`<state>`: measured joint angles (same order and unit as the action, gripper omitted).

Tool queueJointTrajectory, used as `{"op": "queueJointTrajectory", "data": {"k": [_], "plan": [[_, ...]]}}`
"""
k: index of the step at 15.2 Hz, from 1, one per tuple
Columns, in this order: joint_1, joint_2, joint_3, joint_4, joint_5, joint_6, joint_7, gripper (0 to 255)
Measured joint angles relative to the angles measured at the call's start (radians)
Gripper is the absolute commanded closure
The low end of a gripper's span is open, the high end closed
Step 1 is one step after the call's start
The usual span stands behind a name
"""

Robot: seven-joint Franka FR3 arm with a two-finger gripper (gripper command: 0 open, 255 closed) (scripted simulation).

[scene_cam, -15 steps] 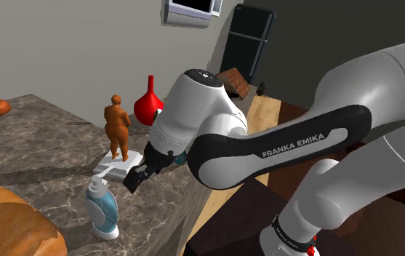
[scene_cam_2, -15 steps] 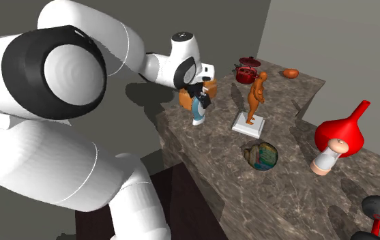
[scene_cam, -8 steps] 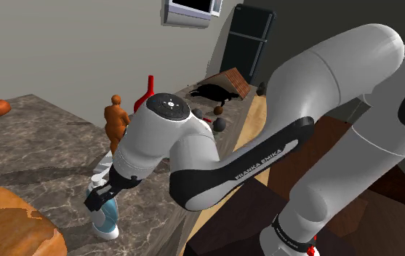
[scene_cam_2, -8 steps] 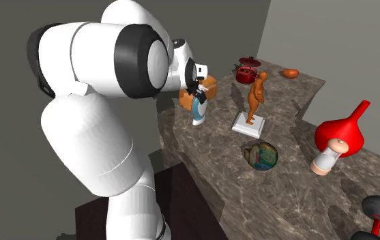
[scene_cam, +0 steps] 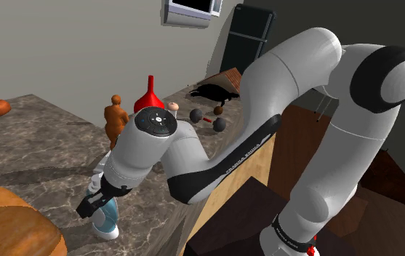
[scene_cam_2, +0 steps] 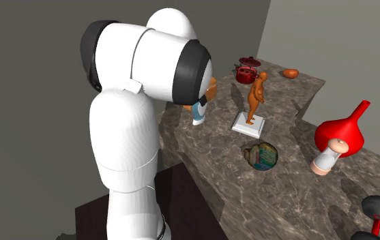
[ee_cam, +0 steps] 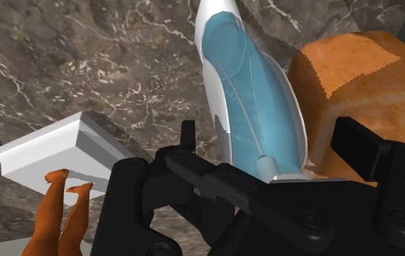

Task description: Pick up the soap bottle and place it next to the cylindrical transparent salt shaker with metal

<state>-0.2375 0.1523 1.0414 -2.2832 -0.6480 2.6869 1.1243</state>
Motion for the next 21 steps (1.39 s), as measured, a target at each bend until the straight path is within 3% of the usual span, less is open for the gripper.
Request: {"op": "queueJointTrajectory", "data": {"k": [6, 7, 17, 21], "plan": [[0.007, 0.008, -0.008, 0.002, -0.016, 0.001, 0.010, 0], [0.007, 0.008, -0.008, 0.002, -0.016, 0.001, 0.010, 255], [0.007, 0.007, -0.008, 0.003, -0.017, 0.001, 0.011, 255], [-0.038, -0.042, 0.043, 0.003, 0.088, -0.012, -0.068, 255]]}}
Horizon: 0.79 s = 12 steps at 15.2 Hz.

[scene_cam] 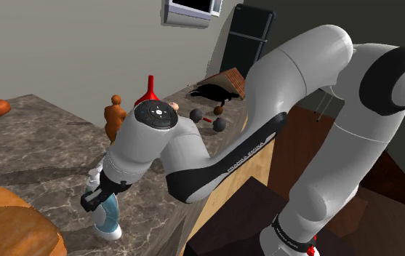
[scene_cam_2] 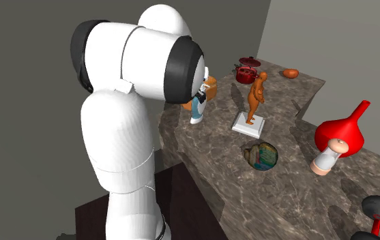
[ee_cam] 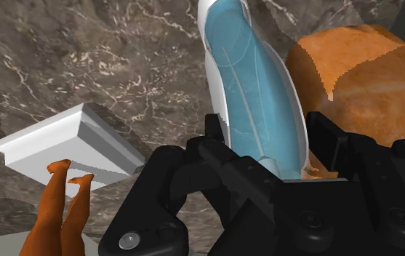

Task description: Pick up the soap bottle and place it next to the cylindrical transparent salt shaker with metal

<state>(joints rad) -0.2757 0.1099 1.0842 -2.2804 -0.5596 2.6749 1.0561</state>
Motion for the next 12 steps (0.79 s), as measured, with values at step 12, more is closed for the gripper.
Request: {"op": "queueJointTrajectory", "data": {"k": [12], "plan": [[-0.022, -0.214, 0.026, 0.039, 0.430, -0.090, -0.321, 255]]}}
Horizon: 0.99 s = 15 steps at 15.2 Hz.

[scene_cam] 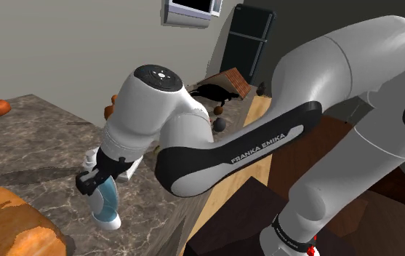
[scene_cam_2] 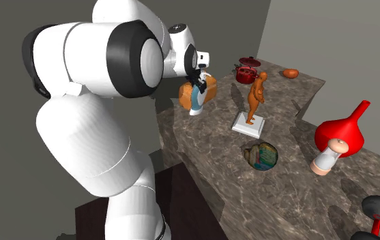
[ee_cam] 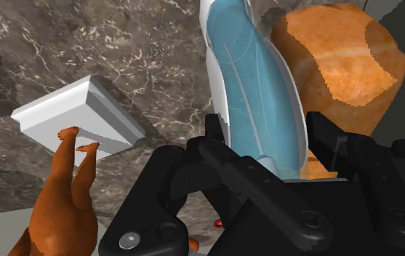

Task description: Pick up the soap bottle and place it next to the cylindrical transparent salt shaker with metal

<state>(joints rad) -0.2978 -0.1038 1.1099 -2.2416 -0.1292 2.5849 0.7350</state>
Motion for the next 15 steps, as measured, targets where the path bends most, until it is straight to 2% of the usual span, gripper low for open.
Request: {"op": "queueJointTrajectory", "data": {"k": [5, 15], "plan": [[0.040, -0.058, -0.050, 0.035, 0.099, -0.064, -0.078, 255], [0.088, -0.131, -0.123, 0.120, 0.195, -0.195, -0.160, 255]]}}
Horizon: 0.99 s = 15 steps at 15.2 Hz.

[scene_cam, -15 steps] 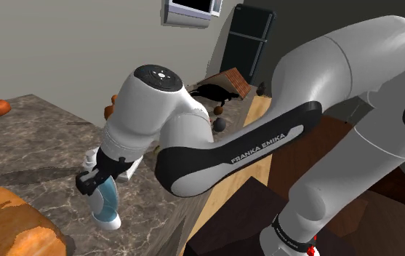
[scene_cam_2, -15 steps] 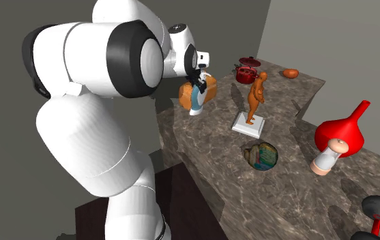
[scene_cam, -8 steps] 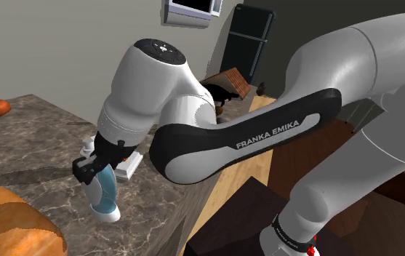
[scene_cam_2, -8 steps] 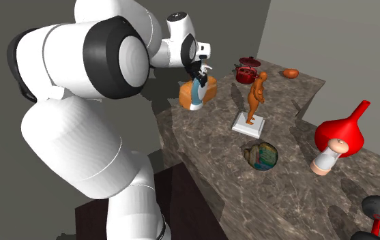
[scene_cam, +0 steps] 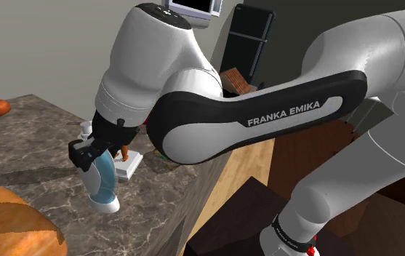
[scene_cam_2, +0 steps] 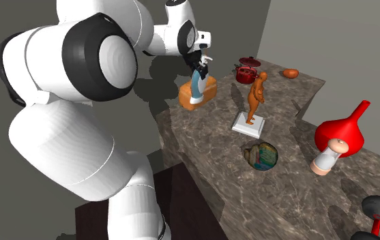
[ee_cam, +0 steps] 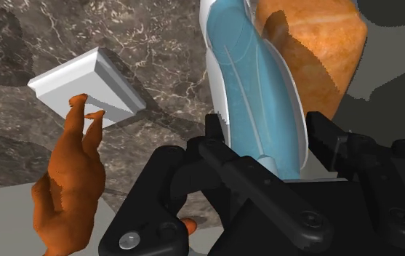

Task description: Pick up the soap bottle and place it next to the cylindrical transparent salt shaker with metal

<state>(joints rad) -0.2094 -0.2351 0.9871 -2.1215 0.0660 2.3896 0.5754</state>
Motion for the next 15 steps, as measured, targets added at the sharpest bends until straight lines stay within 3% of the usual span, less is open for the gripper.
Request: {"op": "queueJointTrajectory", "data": {"k": [15], "plan": [[0.012, -0.032, -0.049, 0.173, 0.030, -0.197, -0.038, 255]]}}
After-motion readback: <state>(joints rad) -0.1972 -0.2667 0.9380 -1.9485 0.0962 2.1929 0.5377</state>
